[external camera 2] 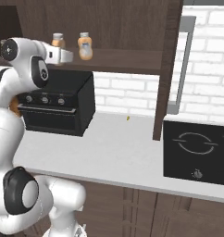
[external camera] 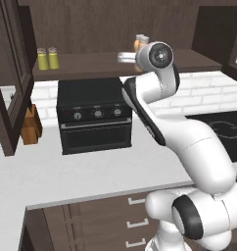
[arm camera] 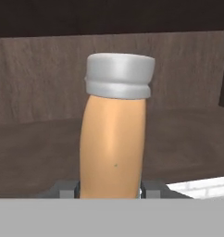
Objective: Put the shaker and condiment bottle from the counter next to their counterparts in the cabinet.
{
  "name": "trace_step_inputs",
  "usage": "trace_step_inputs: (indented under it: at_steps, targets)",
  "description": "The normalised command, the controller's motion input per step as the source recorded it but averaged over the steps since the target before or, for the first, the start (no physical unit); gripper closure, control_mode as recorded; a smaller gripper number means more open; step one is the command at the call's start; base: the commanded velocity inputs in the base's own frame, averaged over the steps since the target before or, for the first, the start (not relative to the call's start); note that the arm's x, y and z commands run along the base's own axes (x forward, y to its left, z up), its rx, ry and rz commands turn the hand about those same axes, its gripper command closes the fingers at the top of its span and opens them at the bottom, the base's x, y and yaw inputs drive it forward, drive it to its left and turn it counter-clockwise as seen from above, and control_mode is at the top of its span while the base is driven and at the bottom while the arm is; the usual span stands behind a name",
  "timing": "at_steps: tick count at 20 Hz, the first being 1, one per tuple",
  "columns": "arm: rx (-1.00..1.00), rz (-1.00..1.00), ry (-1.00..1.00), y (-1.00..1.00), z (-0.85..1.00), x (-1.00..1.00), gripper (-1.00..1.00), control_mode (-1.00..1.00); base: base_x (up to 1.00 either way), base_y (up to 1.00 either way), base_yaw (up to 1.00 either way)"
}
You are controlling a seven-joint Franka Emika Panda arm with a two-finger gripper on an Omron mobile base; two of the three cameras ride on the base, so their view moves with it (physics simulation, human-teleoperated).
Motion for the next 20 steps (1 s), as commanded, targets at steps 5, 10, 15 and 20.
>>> trace_step_inputs:
  at_steps: [5,10,15,20]
  targets:
    - [0.0,0.0,0.0,0.0,0.0,0.34,1.0,-1.0,0.0,0.0,0.0]
    - [0.0,0.0,0.0,0.07,-0.07,0.43,1.0,-1.0,0.0,0.0,0.0]
    - [0.0,0.0,0.0,0.09,-0.13,0.42,1.0,-1.0,0.0,0.0,0.0]
    - [0.0,0.0,0.0,0.0,-0.01,0.36,1.0,-1.0,0.0,0.0,0.0]
